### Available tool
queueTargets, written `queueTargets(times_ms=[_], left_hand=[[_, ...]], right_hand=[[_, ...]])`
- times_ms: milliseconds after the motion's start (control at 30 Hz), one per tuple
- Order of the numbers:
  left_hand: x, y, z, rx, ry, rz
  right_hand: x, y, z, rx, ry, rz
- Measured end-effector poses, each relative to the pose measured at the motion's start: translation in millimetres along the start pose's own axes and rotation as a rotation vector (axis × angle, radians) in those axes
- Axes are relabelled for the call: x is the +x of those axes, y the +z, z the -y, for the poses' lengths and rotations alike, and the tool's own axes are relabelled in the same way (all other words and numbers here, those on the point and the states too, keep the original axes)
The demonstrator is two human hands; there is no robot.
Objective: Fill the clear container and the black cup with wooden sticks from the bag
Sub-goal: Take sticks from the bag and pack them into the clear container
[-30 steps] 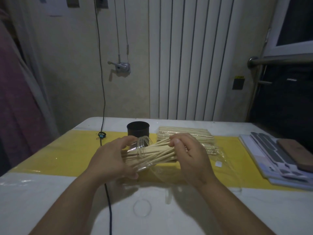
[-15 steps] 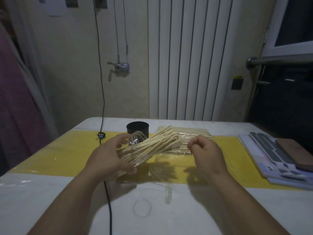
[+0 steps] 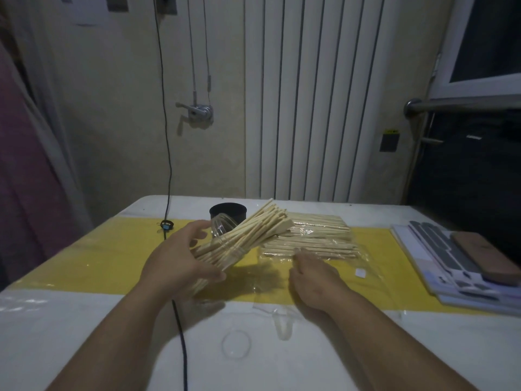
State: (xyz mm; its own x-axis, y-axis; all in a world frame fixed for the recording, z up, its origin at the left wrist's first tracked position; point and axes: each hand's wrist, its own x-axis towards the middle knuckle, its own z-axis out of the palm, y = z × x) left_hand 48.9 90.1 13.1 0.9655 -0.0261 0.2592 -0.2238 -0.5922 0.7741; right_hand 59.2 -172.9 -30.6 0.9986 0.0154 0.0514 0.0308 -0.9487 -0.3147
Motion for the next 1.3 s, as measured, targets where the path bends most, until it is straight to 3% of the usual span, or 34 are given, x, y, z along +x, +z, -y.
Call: queueTargets(times_ms=[267, 500, 733, 867, 1133, 1300], left_hand=[[0, -1, 0, -0.024, -0.01, -0.016], [0, -1, -1, -0.025, -0.012, -0.009], [1, -1, 1, 0.0, -0.005, -0.003], [0, -1, 0, -0.008, -0.008, 0.005], [-1, -1, -2, -0.036, -0.008, 0.005], [0, -1, -1, -0.03, -0.011, 0.008]], right_hand=[[30, 2, 6, -0.176, -0.013, -0.124], [38, 4, 5, -0.128, 0.0, -0.196], [41, 4, 7, -0.081, 0.03, -0.079], [38, 2, 4, 0.042, 0.029, -0.109], [40, -1, 8, -0.044, 0.07, -0.078], [39, 1, 6, -0.02, 0.045, -0.166]])
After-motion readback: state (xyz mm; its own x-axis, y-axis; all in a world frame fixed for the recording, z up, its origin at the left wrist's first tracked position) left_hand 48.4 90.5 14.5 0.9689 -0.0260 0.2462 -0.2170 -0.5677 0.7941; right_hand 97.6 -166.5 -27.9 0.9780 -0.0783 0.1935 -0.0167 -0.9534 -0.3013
